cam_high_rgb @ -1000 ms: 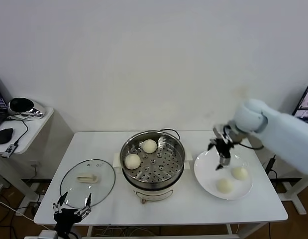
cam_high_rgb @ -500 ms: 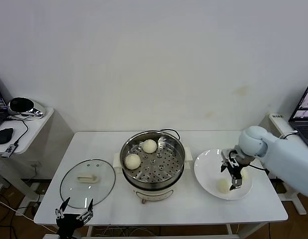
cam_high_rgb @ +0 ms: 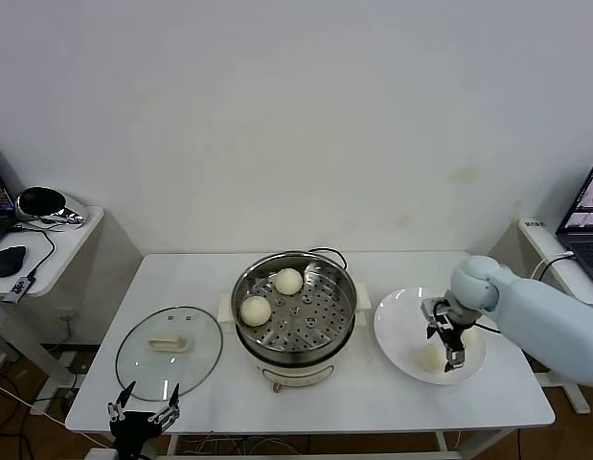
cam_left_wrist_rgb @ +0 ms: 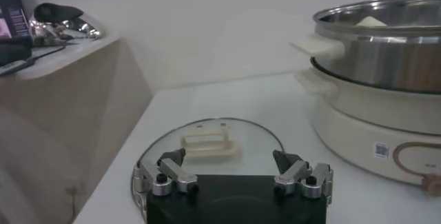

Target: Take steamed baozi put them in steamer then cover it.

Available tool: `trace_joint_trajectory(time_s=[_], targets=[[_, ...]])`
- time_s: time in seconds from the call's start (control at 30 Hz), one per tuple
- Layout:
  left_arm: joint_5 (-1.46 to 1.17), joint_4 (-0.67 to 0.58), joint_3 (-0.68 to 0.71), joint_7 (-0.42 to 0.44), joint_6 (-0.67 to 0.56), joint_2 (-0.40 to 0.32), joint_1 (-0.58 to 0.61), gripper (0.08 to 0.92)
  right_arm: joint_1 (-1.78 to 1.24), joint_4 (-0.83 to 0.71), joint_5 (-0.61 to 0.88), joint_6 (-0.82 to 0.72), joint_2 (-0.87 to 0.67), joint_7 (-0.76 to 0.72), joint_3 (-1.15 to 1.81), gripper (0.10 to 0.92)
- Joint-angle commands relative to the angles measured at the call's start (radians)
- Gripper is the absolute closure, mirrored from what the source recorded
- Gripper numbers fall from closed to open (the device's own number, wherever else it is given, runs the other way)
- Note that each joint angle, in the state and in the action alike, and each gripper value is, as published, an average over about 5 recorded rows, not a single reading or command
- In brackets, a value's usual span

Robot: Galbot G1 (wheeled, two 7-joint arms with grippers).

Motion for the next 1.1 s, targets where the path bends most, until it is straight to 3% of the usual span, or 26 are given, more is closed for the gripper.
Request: trace_joint_trajectory(time_s=[0.03,0.53,0.83,1.1], targets=[[0.001,0.013,-0.001,0.001,0.001,0.001,-0.007,0.177,-0.015,-0.055,-0.024,0.01,0.029,0.007,0.001,0.203],[0.004,0.045,0.007,-0.001,-0.001,0.0,-0.024,0.177,-0.023,-0.117,0.004,0.007,0.07,0.045,0.003,0.214],[0.0,0.051,0.008,0.0,0.0,0.008,-0.035,0.177,-0.015,-0.108,0.013,0.0,0.058,0.021,0.008,0.409],[-0.004,0.06,0.016,0.002,0.0,0.014,-0.055,0.177,0.054,-0.055,0.071,-0.014,0.008,0.005,0.021,0.425]])
